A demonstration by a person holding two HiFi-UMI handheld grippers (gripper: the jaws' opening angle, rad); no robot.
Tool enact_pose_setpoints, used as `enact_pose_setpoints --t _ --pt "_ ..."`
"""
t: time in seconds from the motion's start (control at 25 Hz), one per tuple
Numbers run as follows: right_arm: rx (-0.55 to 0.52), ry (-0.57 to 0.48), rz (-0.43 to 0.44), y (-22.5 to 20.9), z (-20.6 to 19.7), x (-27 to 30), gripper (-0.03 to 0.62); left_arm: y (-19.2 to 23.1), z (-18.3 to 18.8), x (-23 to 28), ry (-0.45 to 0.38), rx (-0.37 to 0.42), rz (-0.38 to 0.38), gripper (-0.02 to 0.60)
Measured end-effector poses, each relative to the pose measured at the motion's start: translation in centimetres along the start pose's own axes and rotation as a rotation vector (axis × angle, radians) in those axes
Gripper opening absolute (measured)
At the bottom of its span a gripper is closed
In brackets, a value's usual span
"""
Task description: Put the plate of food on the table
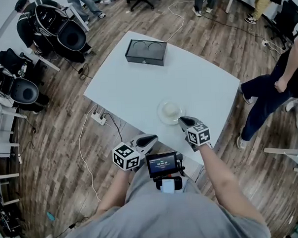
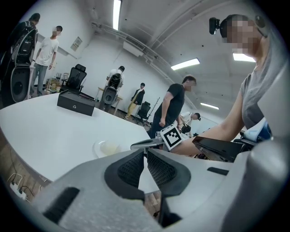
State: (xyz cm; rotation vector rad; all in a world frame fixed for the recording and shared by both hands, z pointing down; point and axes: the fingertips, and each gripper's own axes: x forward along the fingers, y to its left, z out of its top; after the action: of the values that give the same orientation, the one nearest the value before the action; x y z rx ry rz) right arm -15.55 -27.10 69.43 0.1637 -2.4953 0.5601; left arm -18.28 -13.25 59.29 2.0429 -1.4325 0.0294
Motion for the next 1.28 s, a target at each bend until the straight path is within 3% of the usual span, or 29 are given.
enact_pose_setpoints --t 0.16,0.4,0.76,1.28 --pt "-0.007 -0.025 0.023 0.7 -0.4 -0.5 0.051 0.0 -0.2 0.3 0.0 0.003 -0.002 0.03" --pt "-0.126 -0.084 0.036 1.9 0.2 -2.0 0.051 0.0 -0.1 0.9 -0.004 0.008 -0.006 0.03" --pt "-0.136 -0.167 0.07 4.2 1.2 -5.5 0.051 0.0 0.5 1.0 -0.018 0.022 -0.023 0.031" --pt "-0.144 -0.26 0.022 7.5 1.1 -10.8 0.051 -0.2 0.4 -0.5 -0.016 0.051 -0.044 0.03"
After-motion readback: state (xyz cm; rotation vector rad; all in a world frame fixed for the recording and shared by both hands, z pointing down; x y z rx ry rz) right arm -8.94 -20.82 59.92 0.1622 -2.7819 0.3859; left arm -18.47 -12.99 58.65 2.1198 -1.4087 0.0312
